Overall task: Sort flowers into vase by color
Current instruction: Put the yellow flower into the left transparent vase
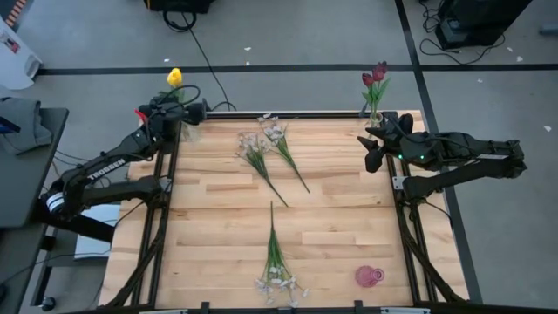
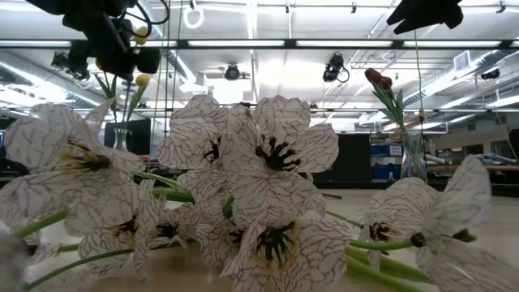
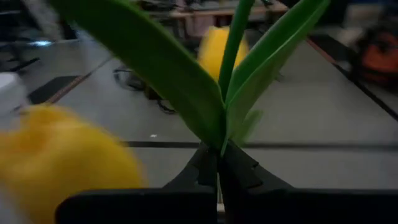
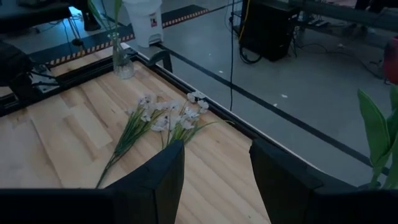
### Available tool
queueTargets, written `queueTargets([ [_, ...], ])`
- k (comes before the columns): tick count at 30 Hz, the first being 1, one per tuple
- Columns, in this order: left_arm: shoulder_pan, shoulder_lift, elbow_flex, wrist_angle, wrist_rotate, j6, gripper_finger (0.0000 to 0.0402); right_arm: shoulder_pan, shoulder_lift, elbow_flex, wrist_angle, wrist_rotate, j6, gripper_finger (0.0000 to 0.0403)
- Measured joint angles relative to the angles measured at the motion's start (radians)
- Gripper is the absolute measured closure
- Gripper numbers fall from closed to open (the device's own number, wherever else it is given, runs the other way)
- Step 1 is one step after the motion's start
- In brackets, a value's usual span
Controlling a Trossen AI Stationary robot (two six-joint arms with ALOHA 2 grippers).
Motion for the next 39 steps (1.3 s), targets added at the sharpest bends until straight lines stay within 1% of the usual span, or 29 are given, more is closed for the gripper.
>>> queueTargets([
  [3, 0.004, -0.001, -0.003, 0.003, -0.066, -0.042, 0.0397, 0.0, 0.0, 0.0, 0.006, -0.002, 0.025, 0.0208],
  [6, 0.012, -0.001, -0.003, 0.007, -0.068, -0.044, 0.0397, 0.0, 0.0, 0.0, 0.006, -0.003, 0.039, 0.0208],
  [8, 0.018, -0.001, -0.003, -0.004, -0.052, -0.048, 0.0395, 0.0, 0.0, 0.0, 0.006, -0.003, 0.039, 0.0208],
  [11, 0.018, -0.001, -0.003, -0.042, -0.038, -0.096, 0.0379, 0.0, -0.001, 0.0, 0.006, -0.003, 0.038, 0.0208],
  [14, 0.018, -0.001, -0.003, -0.056, -0.004, -0.116, 0.0338, 0.0, -0.003, 0.0, 0.006, -0.003, 0.026, 0.0208],
  [21, 0.014, -0.003, -0.002, -0.051, 0.028, -0.118, 0.021, 0.0, -0.003, 0.0, 0.006, -0.003, 0.007, 0.0208],
  [24, 0.016, -0.003, 0.016, -0.092, 0.074, -0.114, 0.0157, 0.0, -0.003, 0.0, 0.006, -0.003, 0.003, 0.0208],
  [27, 0.016, -0.003, 0.048, -0.157, 0.081, -0.115, 0.0106, 0.0, -0.005, 0.0, 0.006, -0.003, 0.004, 0.0208],
  [29, 0.016, -0.003, 0.083, -0.195, 0.108, -0.116, 0.0077, 0.0, -0.007, 0.0, 0.006, -0.002, 0.004, 0.0208],
  [32, 0.015, -0.003, 0.16, -0.275, 0.158, -0.117, 0.0045, 0.0, -0.013, 0.0, 0.006, -0.002, 0.004, 0.0208],
  [34, 0.015, -0.002, 0.218, -0.345, 0.179, -0.12, 0.0033, 0.0, -0.016, 0.0, 0.007, -0.001, 0.01, 0.0208],
  [37, 0.015, -0.002, 0.33, -0.483, 0.2, -0.146, 0.0028, 0.0, -0.023, 0.0, 0.014, -0.003, 0.013, 0.0208],
  [39, 0.015, -0.002, 0.409, -0.558, 0.196, -0.145, 0.0029, 0.0, -0.029, 0.0, 0.013, -0.003, 0.015, 0.0208],
])
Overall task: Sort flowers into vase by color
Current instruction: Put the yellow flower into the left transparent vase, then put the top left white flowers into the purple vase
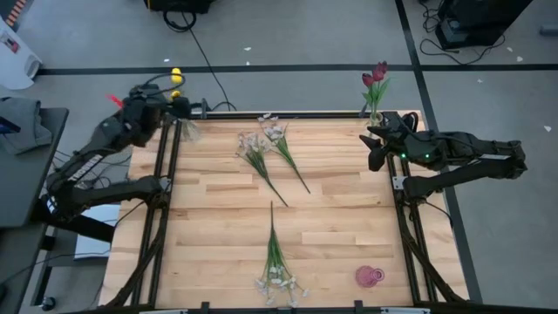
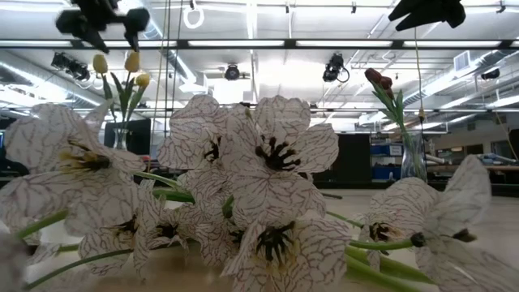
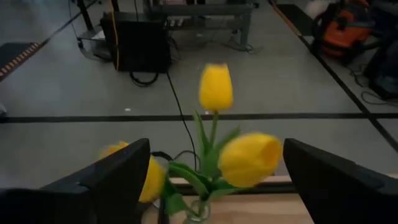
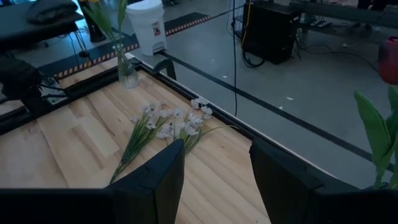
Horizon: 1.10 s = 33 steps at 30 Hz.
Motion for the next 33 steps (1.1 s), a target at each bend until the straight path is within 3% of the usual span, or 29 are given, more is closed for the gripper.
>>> queueTargets([
  [5, 0.0, 0.0, 0.158, -0.082, 0.007, 0.008, 0.0032, -0.001, -0.017, 0.0, 0.0, 0.0, -0.001, 0.0208],
  [7, 0.0, 0.0, 0.198, -0.093, 0.054, -0.012, 0.0032, -0.003, -0.022, 0.0, 0.0, 0.0, -0.001, 0.0208],
  [9, 0.0, 0.0, 0.221, -0.074, 0.173, -0.098, 0.0032, -0.008, -0.028, 0.0, 0.0, 0.0, -0.002, 0.0208],
  [14, -0.036, 0.032, 0.201, -0.049, 0.627, -0.361, 0.0034, -0.021, -0.045, 0.0, 0.0, -0.001, -0.014, 0.0208],
  [17, -0.14, 0.107, 0.155, 0.028, 0.846, -0.445, 0.0039, -0.027, -0.053, 0.0, 0.0, -0.004, -0.027, 0.0208],
  [20, -0.255, 0.195, 0.099, 0.2, 0.983, -0.542, 0.0048, -0.031, -0.058, 0.0, -0.001, -0.005, -0.035, 0.0208],
  [24, -0.354, 0.316, 0.071, 0.385, 1.002, -0.725, 0.006, -0.033, -0.065, 0.0, -0.001, -0.017, -0.047, 0.0208],
  [33, -0.471, 0.644, 0.067, 0.297, 0.832, -0.979, 0.0094, -0.033, -0.084, 0.0, -0.003, -0.032, -0.059, 0.0208],
])
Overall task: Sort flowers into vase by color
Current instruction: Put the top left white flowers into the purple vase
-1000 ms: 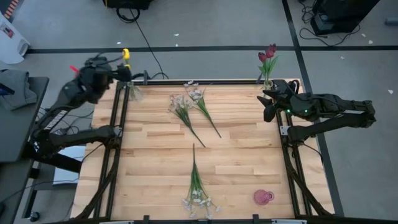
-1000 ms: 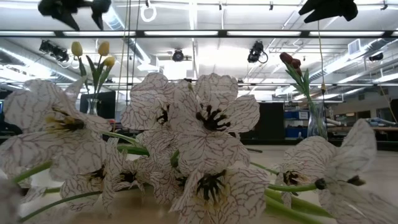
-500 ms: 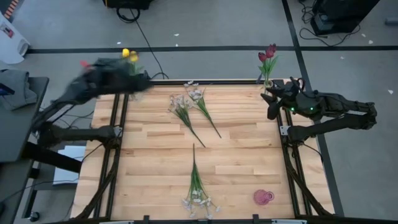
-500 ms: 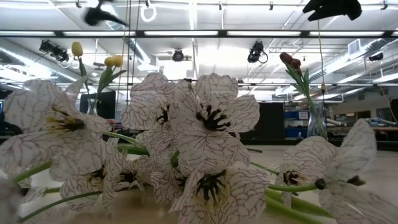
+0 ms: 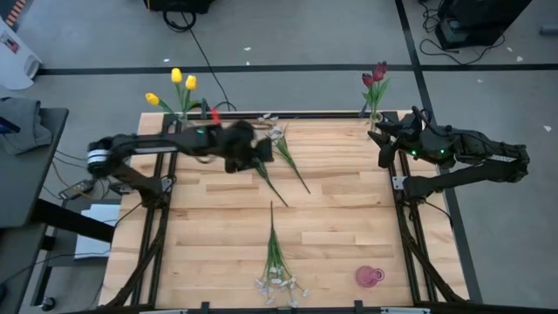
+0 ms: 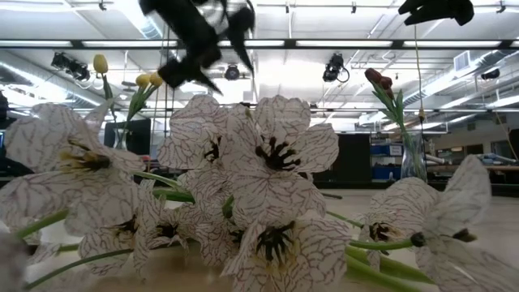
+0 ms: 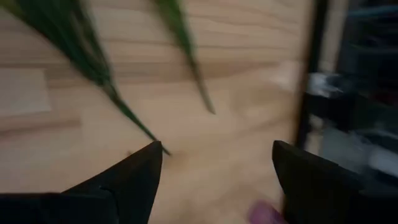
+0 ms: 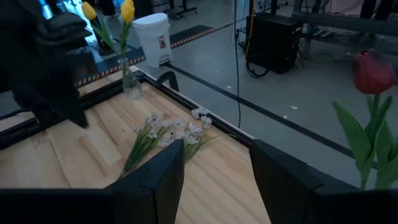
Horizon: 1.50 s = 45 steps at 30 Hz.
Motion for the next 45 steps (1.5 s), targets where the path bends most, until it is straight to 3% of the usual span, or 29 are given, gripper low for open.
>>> queueTargets([
  [7, -0.006, 0.224, 0.032, 0.008, -0.008, -0.018, 0.0117, 0.0, -0.012, 0.0, 0.0, -0.004, -0.048, 0.0208],
  [13, -0.003, 0.329, 0.069, -0.007, -0.04, -0.021, 0.0126, 0.0, -0.029, 0.0, 0.002, -0.029, -0.049, 0.0208],
  [20, 0.013, 0.385, 0.106, -0.186, -0.135, -0.044, 0.0137, 0.0, -0.038, 0.0, 0.003, -0.044, -0.042, 0.0208],
  [26, 0.016, 0.415, 0.109, -0.163, -0.201, -0.093, 0.0154, 0.0, -0.041, 0.0, 0.006, -0.06, -0.042, 0.0208],
  [45, 0.011, 0.513, 0.111, -0.125, -0.181, -0.157, 0.0159, 0.0, -0.068, 0.0, 0.04, -0.113, -0.049, 0.0207],
])
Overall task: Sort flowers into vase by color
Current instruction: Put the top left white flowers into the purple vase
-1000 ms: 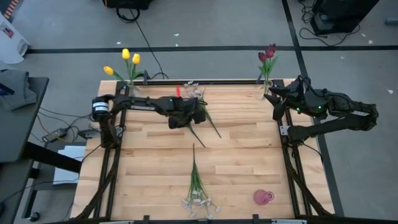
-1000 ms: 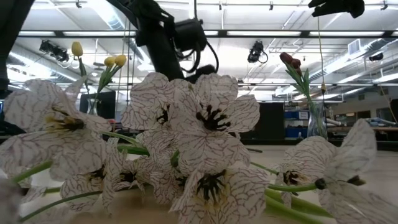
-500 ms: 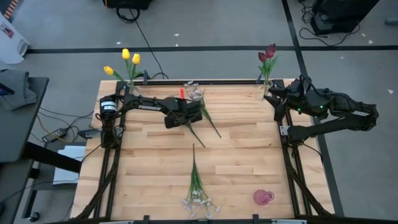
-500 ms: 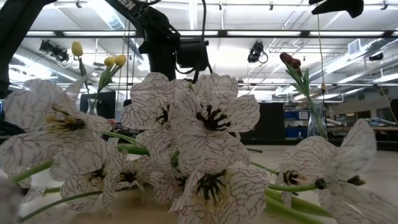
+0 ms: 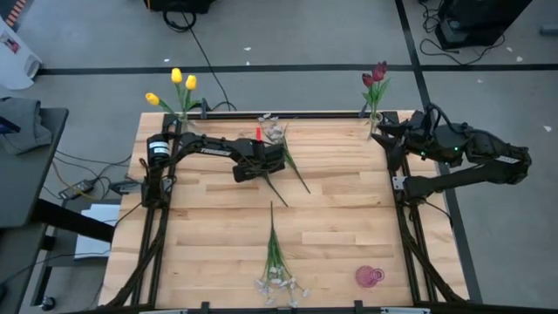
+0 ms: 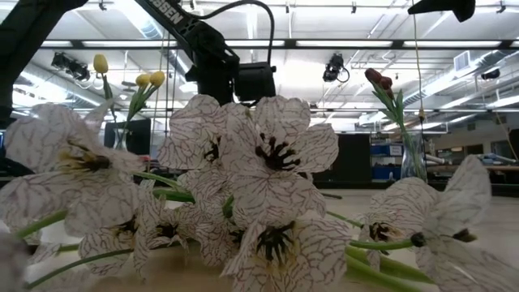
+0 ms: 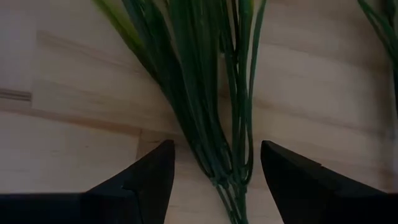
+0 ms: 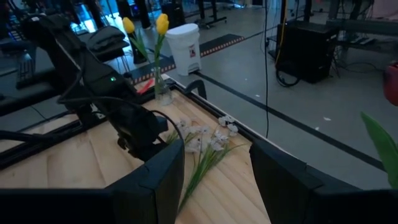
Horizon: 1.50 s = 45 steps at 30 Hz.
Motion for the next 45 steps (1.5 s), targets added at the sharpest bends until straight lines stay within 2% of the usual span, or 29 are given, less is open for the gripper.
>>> queueTargets([
  [5, -0.01, 0.003, 0.002, -0.067, 0.008, 0.011, 0.0168, 0.0, -0.011, 0.0, 0.0, -0.001, 0.0, 0.0208],
  [10, -0.028, 0.004, 0.001, -0.14, 0.011, 0.012, 0.0205, 0.0, -0.025, 0.0, 0.003, -0.018, 0.003, 0.0207],
  [14, -0.037, 0.004, 0.0, -0.156, 0.01, 0.014, 0.0255, 0.0, -0.033, 0.0, 0.013, -0.023, 0.003, 0.0207],
  [22, -0.062, 0.003, 0.014, -0.173, 0.037, 0.099, 0.0385, 0.0, -0.037, 0.0, 0.016, -0.023, 0.001, 0.0207],
  [25, -0.069, 0.011, 0.063, -0.171, 0.068, 0.149, 0.0384, 0.0, -0.037, 0.0, 0.015, -0.023, -0.001, 0.0207],
  [28, -0.075, 0.009, 0.134, -0.168, 0.052, 0.208, 0.0382, 0.0, -0.036, 0.0, 0.015, -0.023, -0.008, 0.0208],
  [32, -0.072, 0.008, 0.264, -0.164, -0.022, 0.357, 0.0384, 0.0, -0.036, 0.0, 0.015, -0.023, -0.008, 0.0207],
  [38, -0.101, 0.008, 0.492, -0.167, -0.027, 0.585, 0.0385, 0.0, -0.036, 0.0, 0.013, -0.065, -0.001, 0.0207],
  [45, -0.156, 0.005, 0.708, -0.297, -0.076, 0.58, 0.0386, 0.0, -0.01, 0.0, 0.009, -0.122, 0.098, 0.0208],
])
